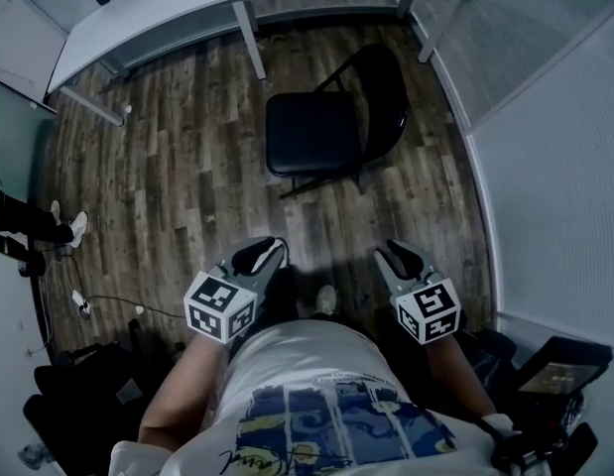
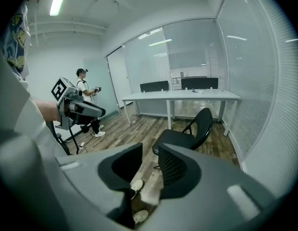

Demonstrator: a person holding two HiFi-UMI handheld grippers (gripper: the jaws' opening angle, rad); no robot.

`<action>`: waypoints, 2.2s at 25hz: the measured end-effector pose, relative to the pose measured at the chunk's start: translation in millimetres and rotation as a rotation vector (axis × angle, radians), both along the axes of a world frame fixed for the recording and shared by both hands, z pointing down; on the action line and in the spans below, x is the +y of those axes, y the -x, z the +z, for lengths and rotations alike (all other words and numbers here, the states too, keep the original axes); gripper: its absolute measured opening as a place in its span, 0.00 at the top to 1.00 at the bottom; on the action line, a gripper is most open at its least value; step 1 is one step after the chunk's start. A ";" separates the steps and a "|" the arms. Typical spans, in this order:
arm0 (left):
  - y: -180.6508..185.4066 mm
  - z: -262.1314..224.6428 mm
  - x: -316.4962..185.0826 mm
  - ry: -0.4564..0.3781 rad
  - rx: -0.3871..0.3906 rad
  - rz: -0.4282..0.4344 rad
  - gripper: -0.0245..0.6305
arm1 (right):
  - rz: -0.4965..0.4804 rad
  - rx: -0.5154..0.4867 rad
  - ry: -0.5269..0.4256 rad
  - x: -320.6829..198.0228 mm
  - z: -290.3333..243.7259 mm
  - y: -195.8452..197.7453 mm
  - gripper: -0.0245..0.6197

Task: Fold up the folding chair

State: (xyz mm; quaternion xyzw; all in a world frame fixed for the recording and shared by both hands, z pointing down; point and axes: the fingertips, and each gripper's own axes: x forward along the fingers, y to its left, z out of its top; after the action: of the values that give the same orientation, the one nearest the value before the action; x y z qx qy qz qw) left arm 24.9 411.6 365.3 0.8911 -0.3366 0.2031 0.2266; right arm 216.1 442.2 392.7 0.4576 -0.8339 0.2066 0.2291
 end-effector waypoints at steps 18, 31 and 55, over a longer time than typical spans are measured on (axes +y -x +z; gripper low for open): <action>56.6 12.4 -146.4 0.045 0.098 0.142 0.82 | 0.140 0.108 0.024 -127.1 -22.7 57.2 0.82; 82.7 47.2 -180.3 0.121 0.132 0.193 0.76 | 0.253 0.174 0.061 -165.5 -20.7 48.0 0.76; 83.8 198.0 -252.3 0.386 0.036 -0.040 0.69 | 0.427 0.162 0.233 -316.0 96.0 -136.8 0.68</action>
State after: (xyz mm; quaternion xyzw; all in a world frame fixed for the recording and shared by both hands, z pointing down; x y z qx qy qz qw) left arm -58.9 159.2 563.2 0.8278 -0.3048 0.2435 0.4032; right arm 352.9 126.1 488.6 0.6090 -0.6679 0.3074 0.2976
